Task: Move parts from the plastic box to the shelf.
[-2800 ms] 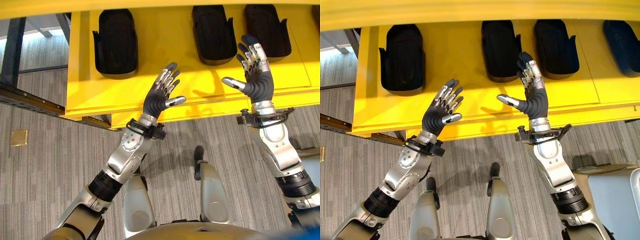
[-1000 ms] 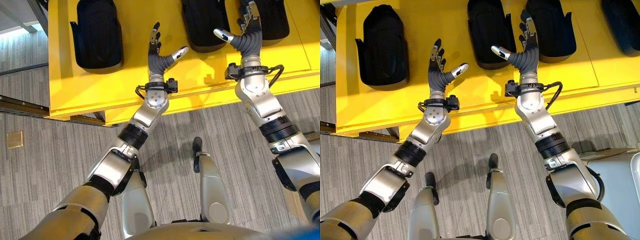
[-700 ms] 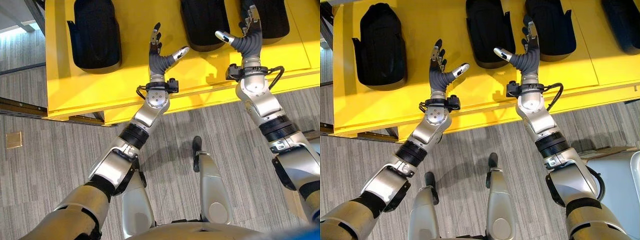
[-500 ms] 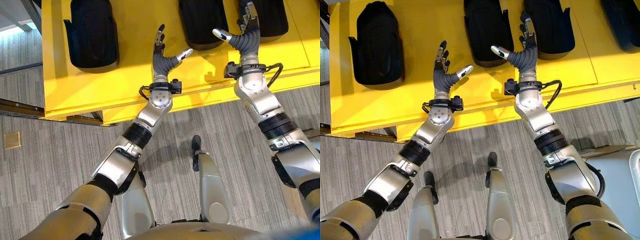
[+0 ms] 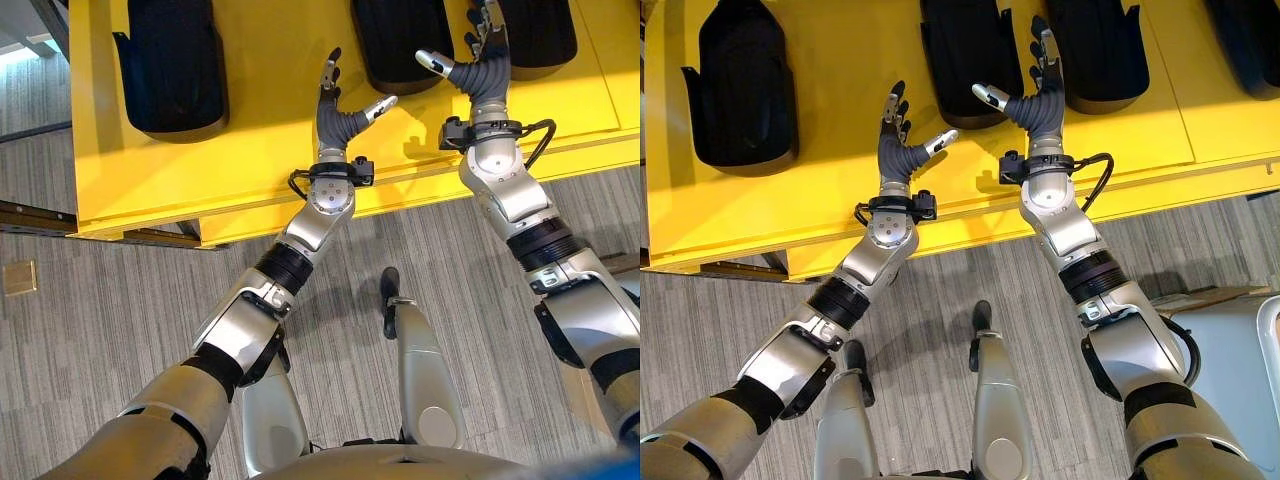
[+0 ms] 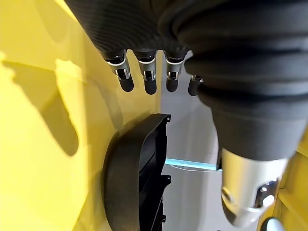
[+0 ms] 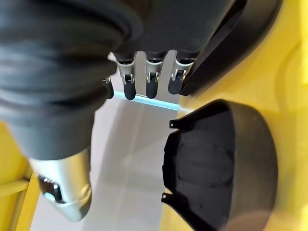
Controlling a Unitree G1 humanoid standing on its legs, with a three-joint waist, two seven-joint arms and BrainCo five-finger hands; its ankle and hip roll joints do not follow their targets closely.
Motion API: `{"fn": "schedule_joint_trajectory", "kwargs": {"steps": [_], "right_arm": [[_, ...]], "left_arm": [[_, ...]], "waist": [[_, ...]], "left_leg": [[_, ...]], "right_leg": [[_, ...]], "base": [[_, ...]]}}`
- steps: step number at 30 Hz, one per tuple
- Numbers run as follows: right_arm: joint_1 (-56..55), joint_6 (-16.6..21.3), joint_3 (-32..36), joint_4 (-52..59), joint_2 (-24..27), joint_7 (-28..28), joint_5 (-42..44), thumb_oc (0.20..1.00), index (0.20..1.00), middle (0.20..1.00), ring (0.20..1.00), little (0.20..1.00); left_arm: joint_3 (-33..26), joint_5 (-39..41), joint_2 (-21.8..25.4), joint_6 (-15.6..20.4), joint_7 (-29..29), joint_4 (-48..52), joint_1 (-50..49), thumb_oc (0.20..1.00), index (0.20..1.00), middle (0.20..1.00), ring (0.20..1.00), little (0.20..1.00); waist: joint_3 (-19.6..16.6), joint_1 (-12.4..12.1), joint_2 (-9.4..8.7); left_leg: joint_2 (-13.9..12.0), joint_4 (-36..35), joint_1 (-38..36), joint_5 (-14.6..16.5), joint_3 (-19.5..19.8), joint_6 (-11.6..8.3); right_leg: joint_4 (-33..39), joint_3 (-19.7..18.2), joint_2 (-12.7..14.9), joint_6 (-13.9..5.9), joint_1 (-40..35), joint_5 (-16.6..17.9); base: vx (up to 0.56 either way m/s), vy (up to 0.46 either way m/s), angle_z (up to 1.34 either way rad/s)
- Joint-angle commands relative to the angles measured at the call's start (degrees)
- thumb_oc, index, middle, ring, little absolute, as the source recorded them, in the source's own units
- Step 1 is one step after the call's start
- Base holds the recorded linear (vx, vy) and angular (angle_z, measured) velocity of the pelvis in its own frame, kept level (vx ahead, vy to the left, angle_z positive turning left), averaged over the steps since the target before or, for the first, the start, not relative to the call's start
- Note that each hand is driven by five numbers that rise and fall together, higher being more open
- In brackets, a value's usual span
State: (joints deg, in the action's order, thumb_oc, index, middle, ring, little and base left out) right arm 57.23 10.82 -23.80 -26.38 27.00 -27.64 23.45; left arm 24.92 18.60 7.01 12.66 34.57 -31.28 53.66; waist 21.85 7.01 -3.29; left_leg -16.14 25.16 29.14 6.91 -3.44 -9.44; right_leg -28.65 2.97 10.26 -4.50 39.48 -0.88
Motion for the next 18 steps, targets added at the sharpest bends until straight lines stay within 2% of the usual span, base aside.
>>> {"fn": "schedule_joint_trajectory", "kwargs": {"steps": [1,18], "right_arm": [[6.0,3.4,0.2,-1.2,-2.7,-1.0,0.4,1.0,1.0,1.0,1.0,1.0],[7.3,3.2,-0.4,-5.1,-3.2,-1.3,0.2,1.0,1.0,1.0,1.0,1.0]], "left_arm": [[2.9,-1.4,-0.7,2.2,0.6,-2.5,6.0,1.0,1.0,1.0,1.0,1.0],[2.5,-1.6,-1.3,2.0,1.9,-4.2,8.3,1.0,1.0,1.0,1.0,1.0]], "waist": [[-1.0,0.3,-0.38],[-0.3,0.2,-0.41]], "left_leg": [[-1.5,-3.4,4.7,-8.0,0.4,2.22],[-1.7,-3.1,6.2,-8.3,1.1,2.17]], "right_leg": [[-2.7,0.6,0.6,-1.08,-2.0,-2.0],[-4.4,1.0,0.2,-0.76,-0.4,-2.8]], "base": [[0.0,0.0,0.0],[0.0,-0.005,0.0]]}}
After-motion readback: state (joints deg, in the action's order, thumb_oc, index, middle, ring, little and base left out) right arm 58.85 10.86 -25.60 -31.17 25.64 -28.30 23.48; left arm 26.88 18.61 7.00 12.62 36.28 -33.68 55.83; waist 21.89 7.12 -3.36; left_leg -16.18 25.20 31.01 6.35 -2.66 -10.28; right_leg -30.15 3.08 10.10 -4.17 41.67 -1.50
